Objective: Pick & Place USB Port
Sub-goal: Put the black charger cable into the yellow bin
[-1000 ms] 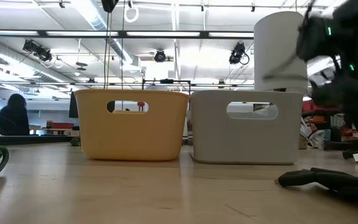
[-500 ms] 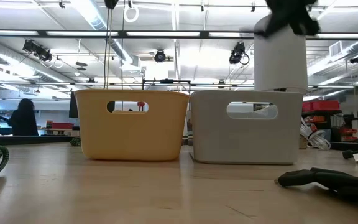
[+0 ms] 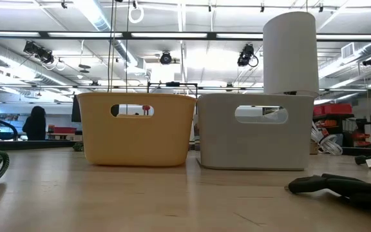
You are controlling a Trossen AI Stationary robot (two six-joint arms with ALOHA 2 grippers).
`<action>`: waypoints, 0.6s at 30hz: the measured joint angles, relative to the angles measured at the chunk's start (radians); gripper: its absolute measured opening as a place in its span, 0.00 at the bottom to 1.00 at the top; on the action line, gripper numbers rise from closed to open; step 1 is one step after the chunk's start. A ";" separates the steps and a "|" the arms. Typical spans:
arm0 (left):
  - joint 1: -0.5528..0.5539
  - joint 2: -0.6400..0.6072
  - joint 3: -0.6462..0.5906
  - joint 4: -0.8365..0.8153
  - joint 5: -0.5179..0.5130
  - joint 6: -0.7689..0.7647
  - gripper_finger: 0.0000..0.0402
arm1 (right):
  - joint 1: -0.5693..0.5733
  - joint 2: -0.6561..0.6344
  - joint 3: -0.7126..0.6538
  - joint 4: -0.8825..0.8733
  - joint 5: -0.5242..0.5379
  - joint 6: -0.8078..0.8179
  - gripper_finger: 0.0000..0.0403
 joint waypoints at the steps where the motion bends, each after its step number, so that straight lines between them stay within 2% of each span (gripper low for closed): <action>1: 0.000 0.000 0.000 0.012 0.000 0.000 0.31 | 0.000 0.015 0.000 0.032 -0.012 -0.020 0.00; 12: 0.000 0.000 0.000 0.150 0.001 -0.001 0.31 | -0.022 0.185 0.000 0.330 -0.167 -0.081 0.00; 18: 0.000 0.020 0.000 0.222 0.001 -0.008 0.31 | -0.043 0.222 0.000 0.355 -0.217 -0.074 0.00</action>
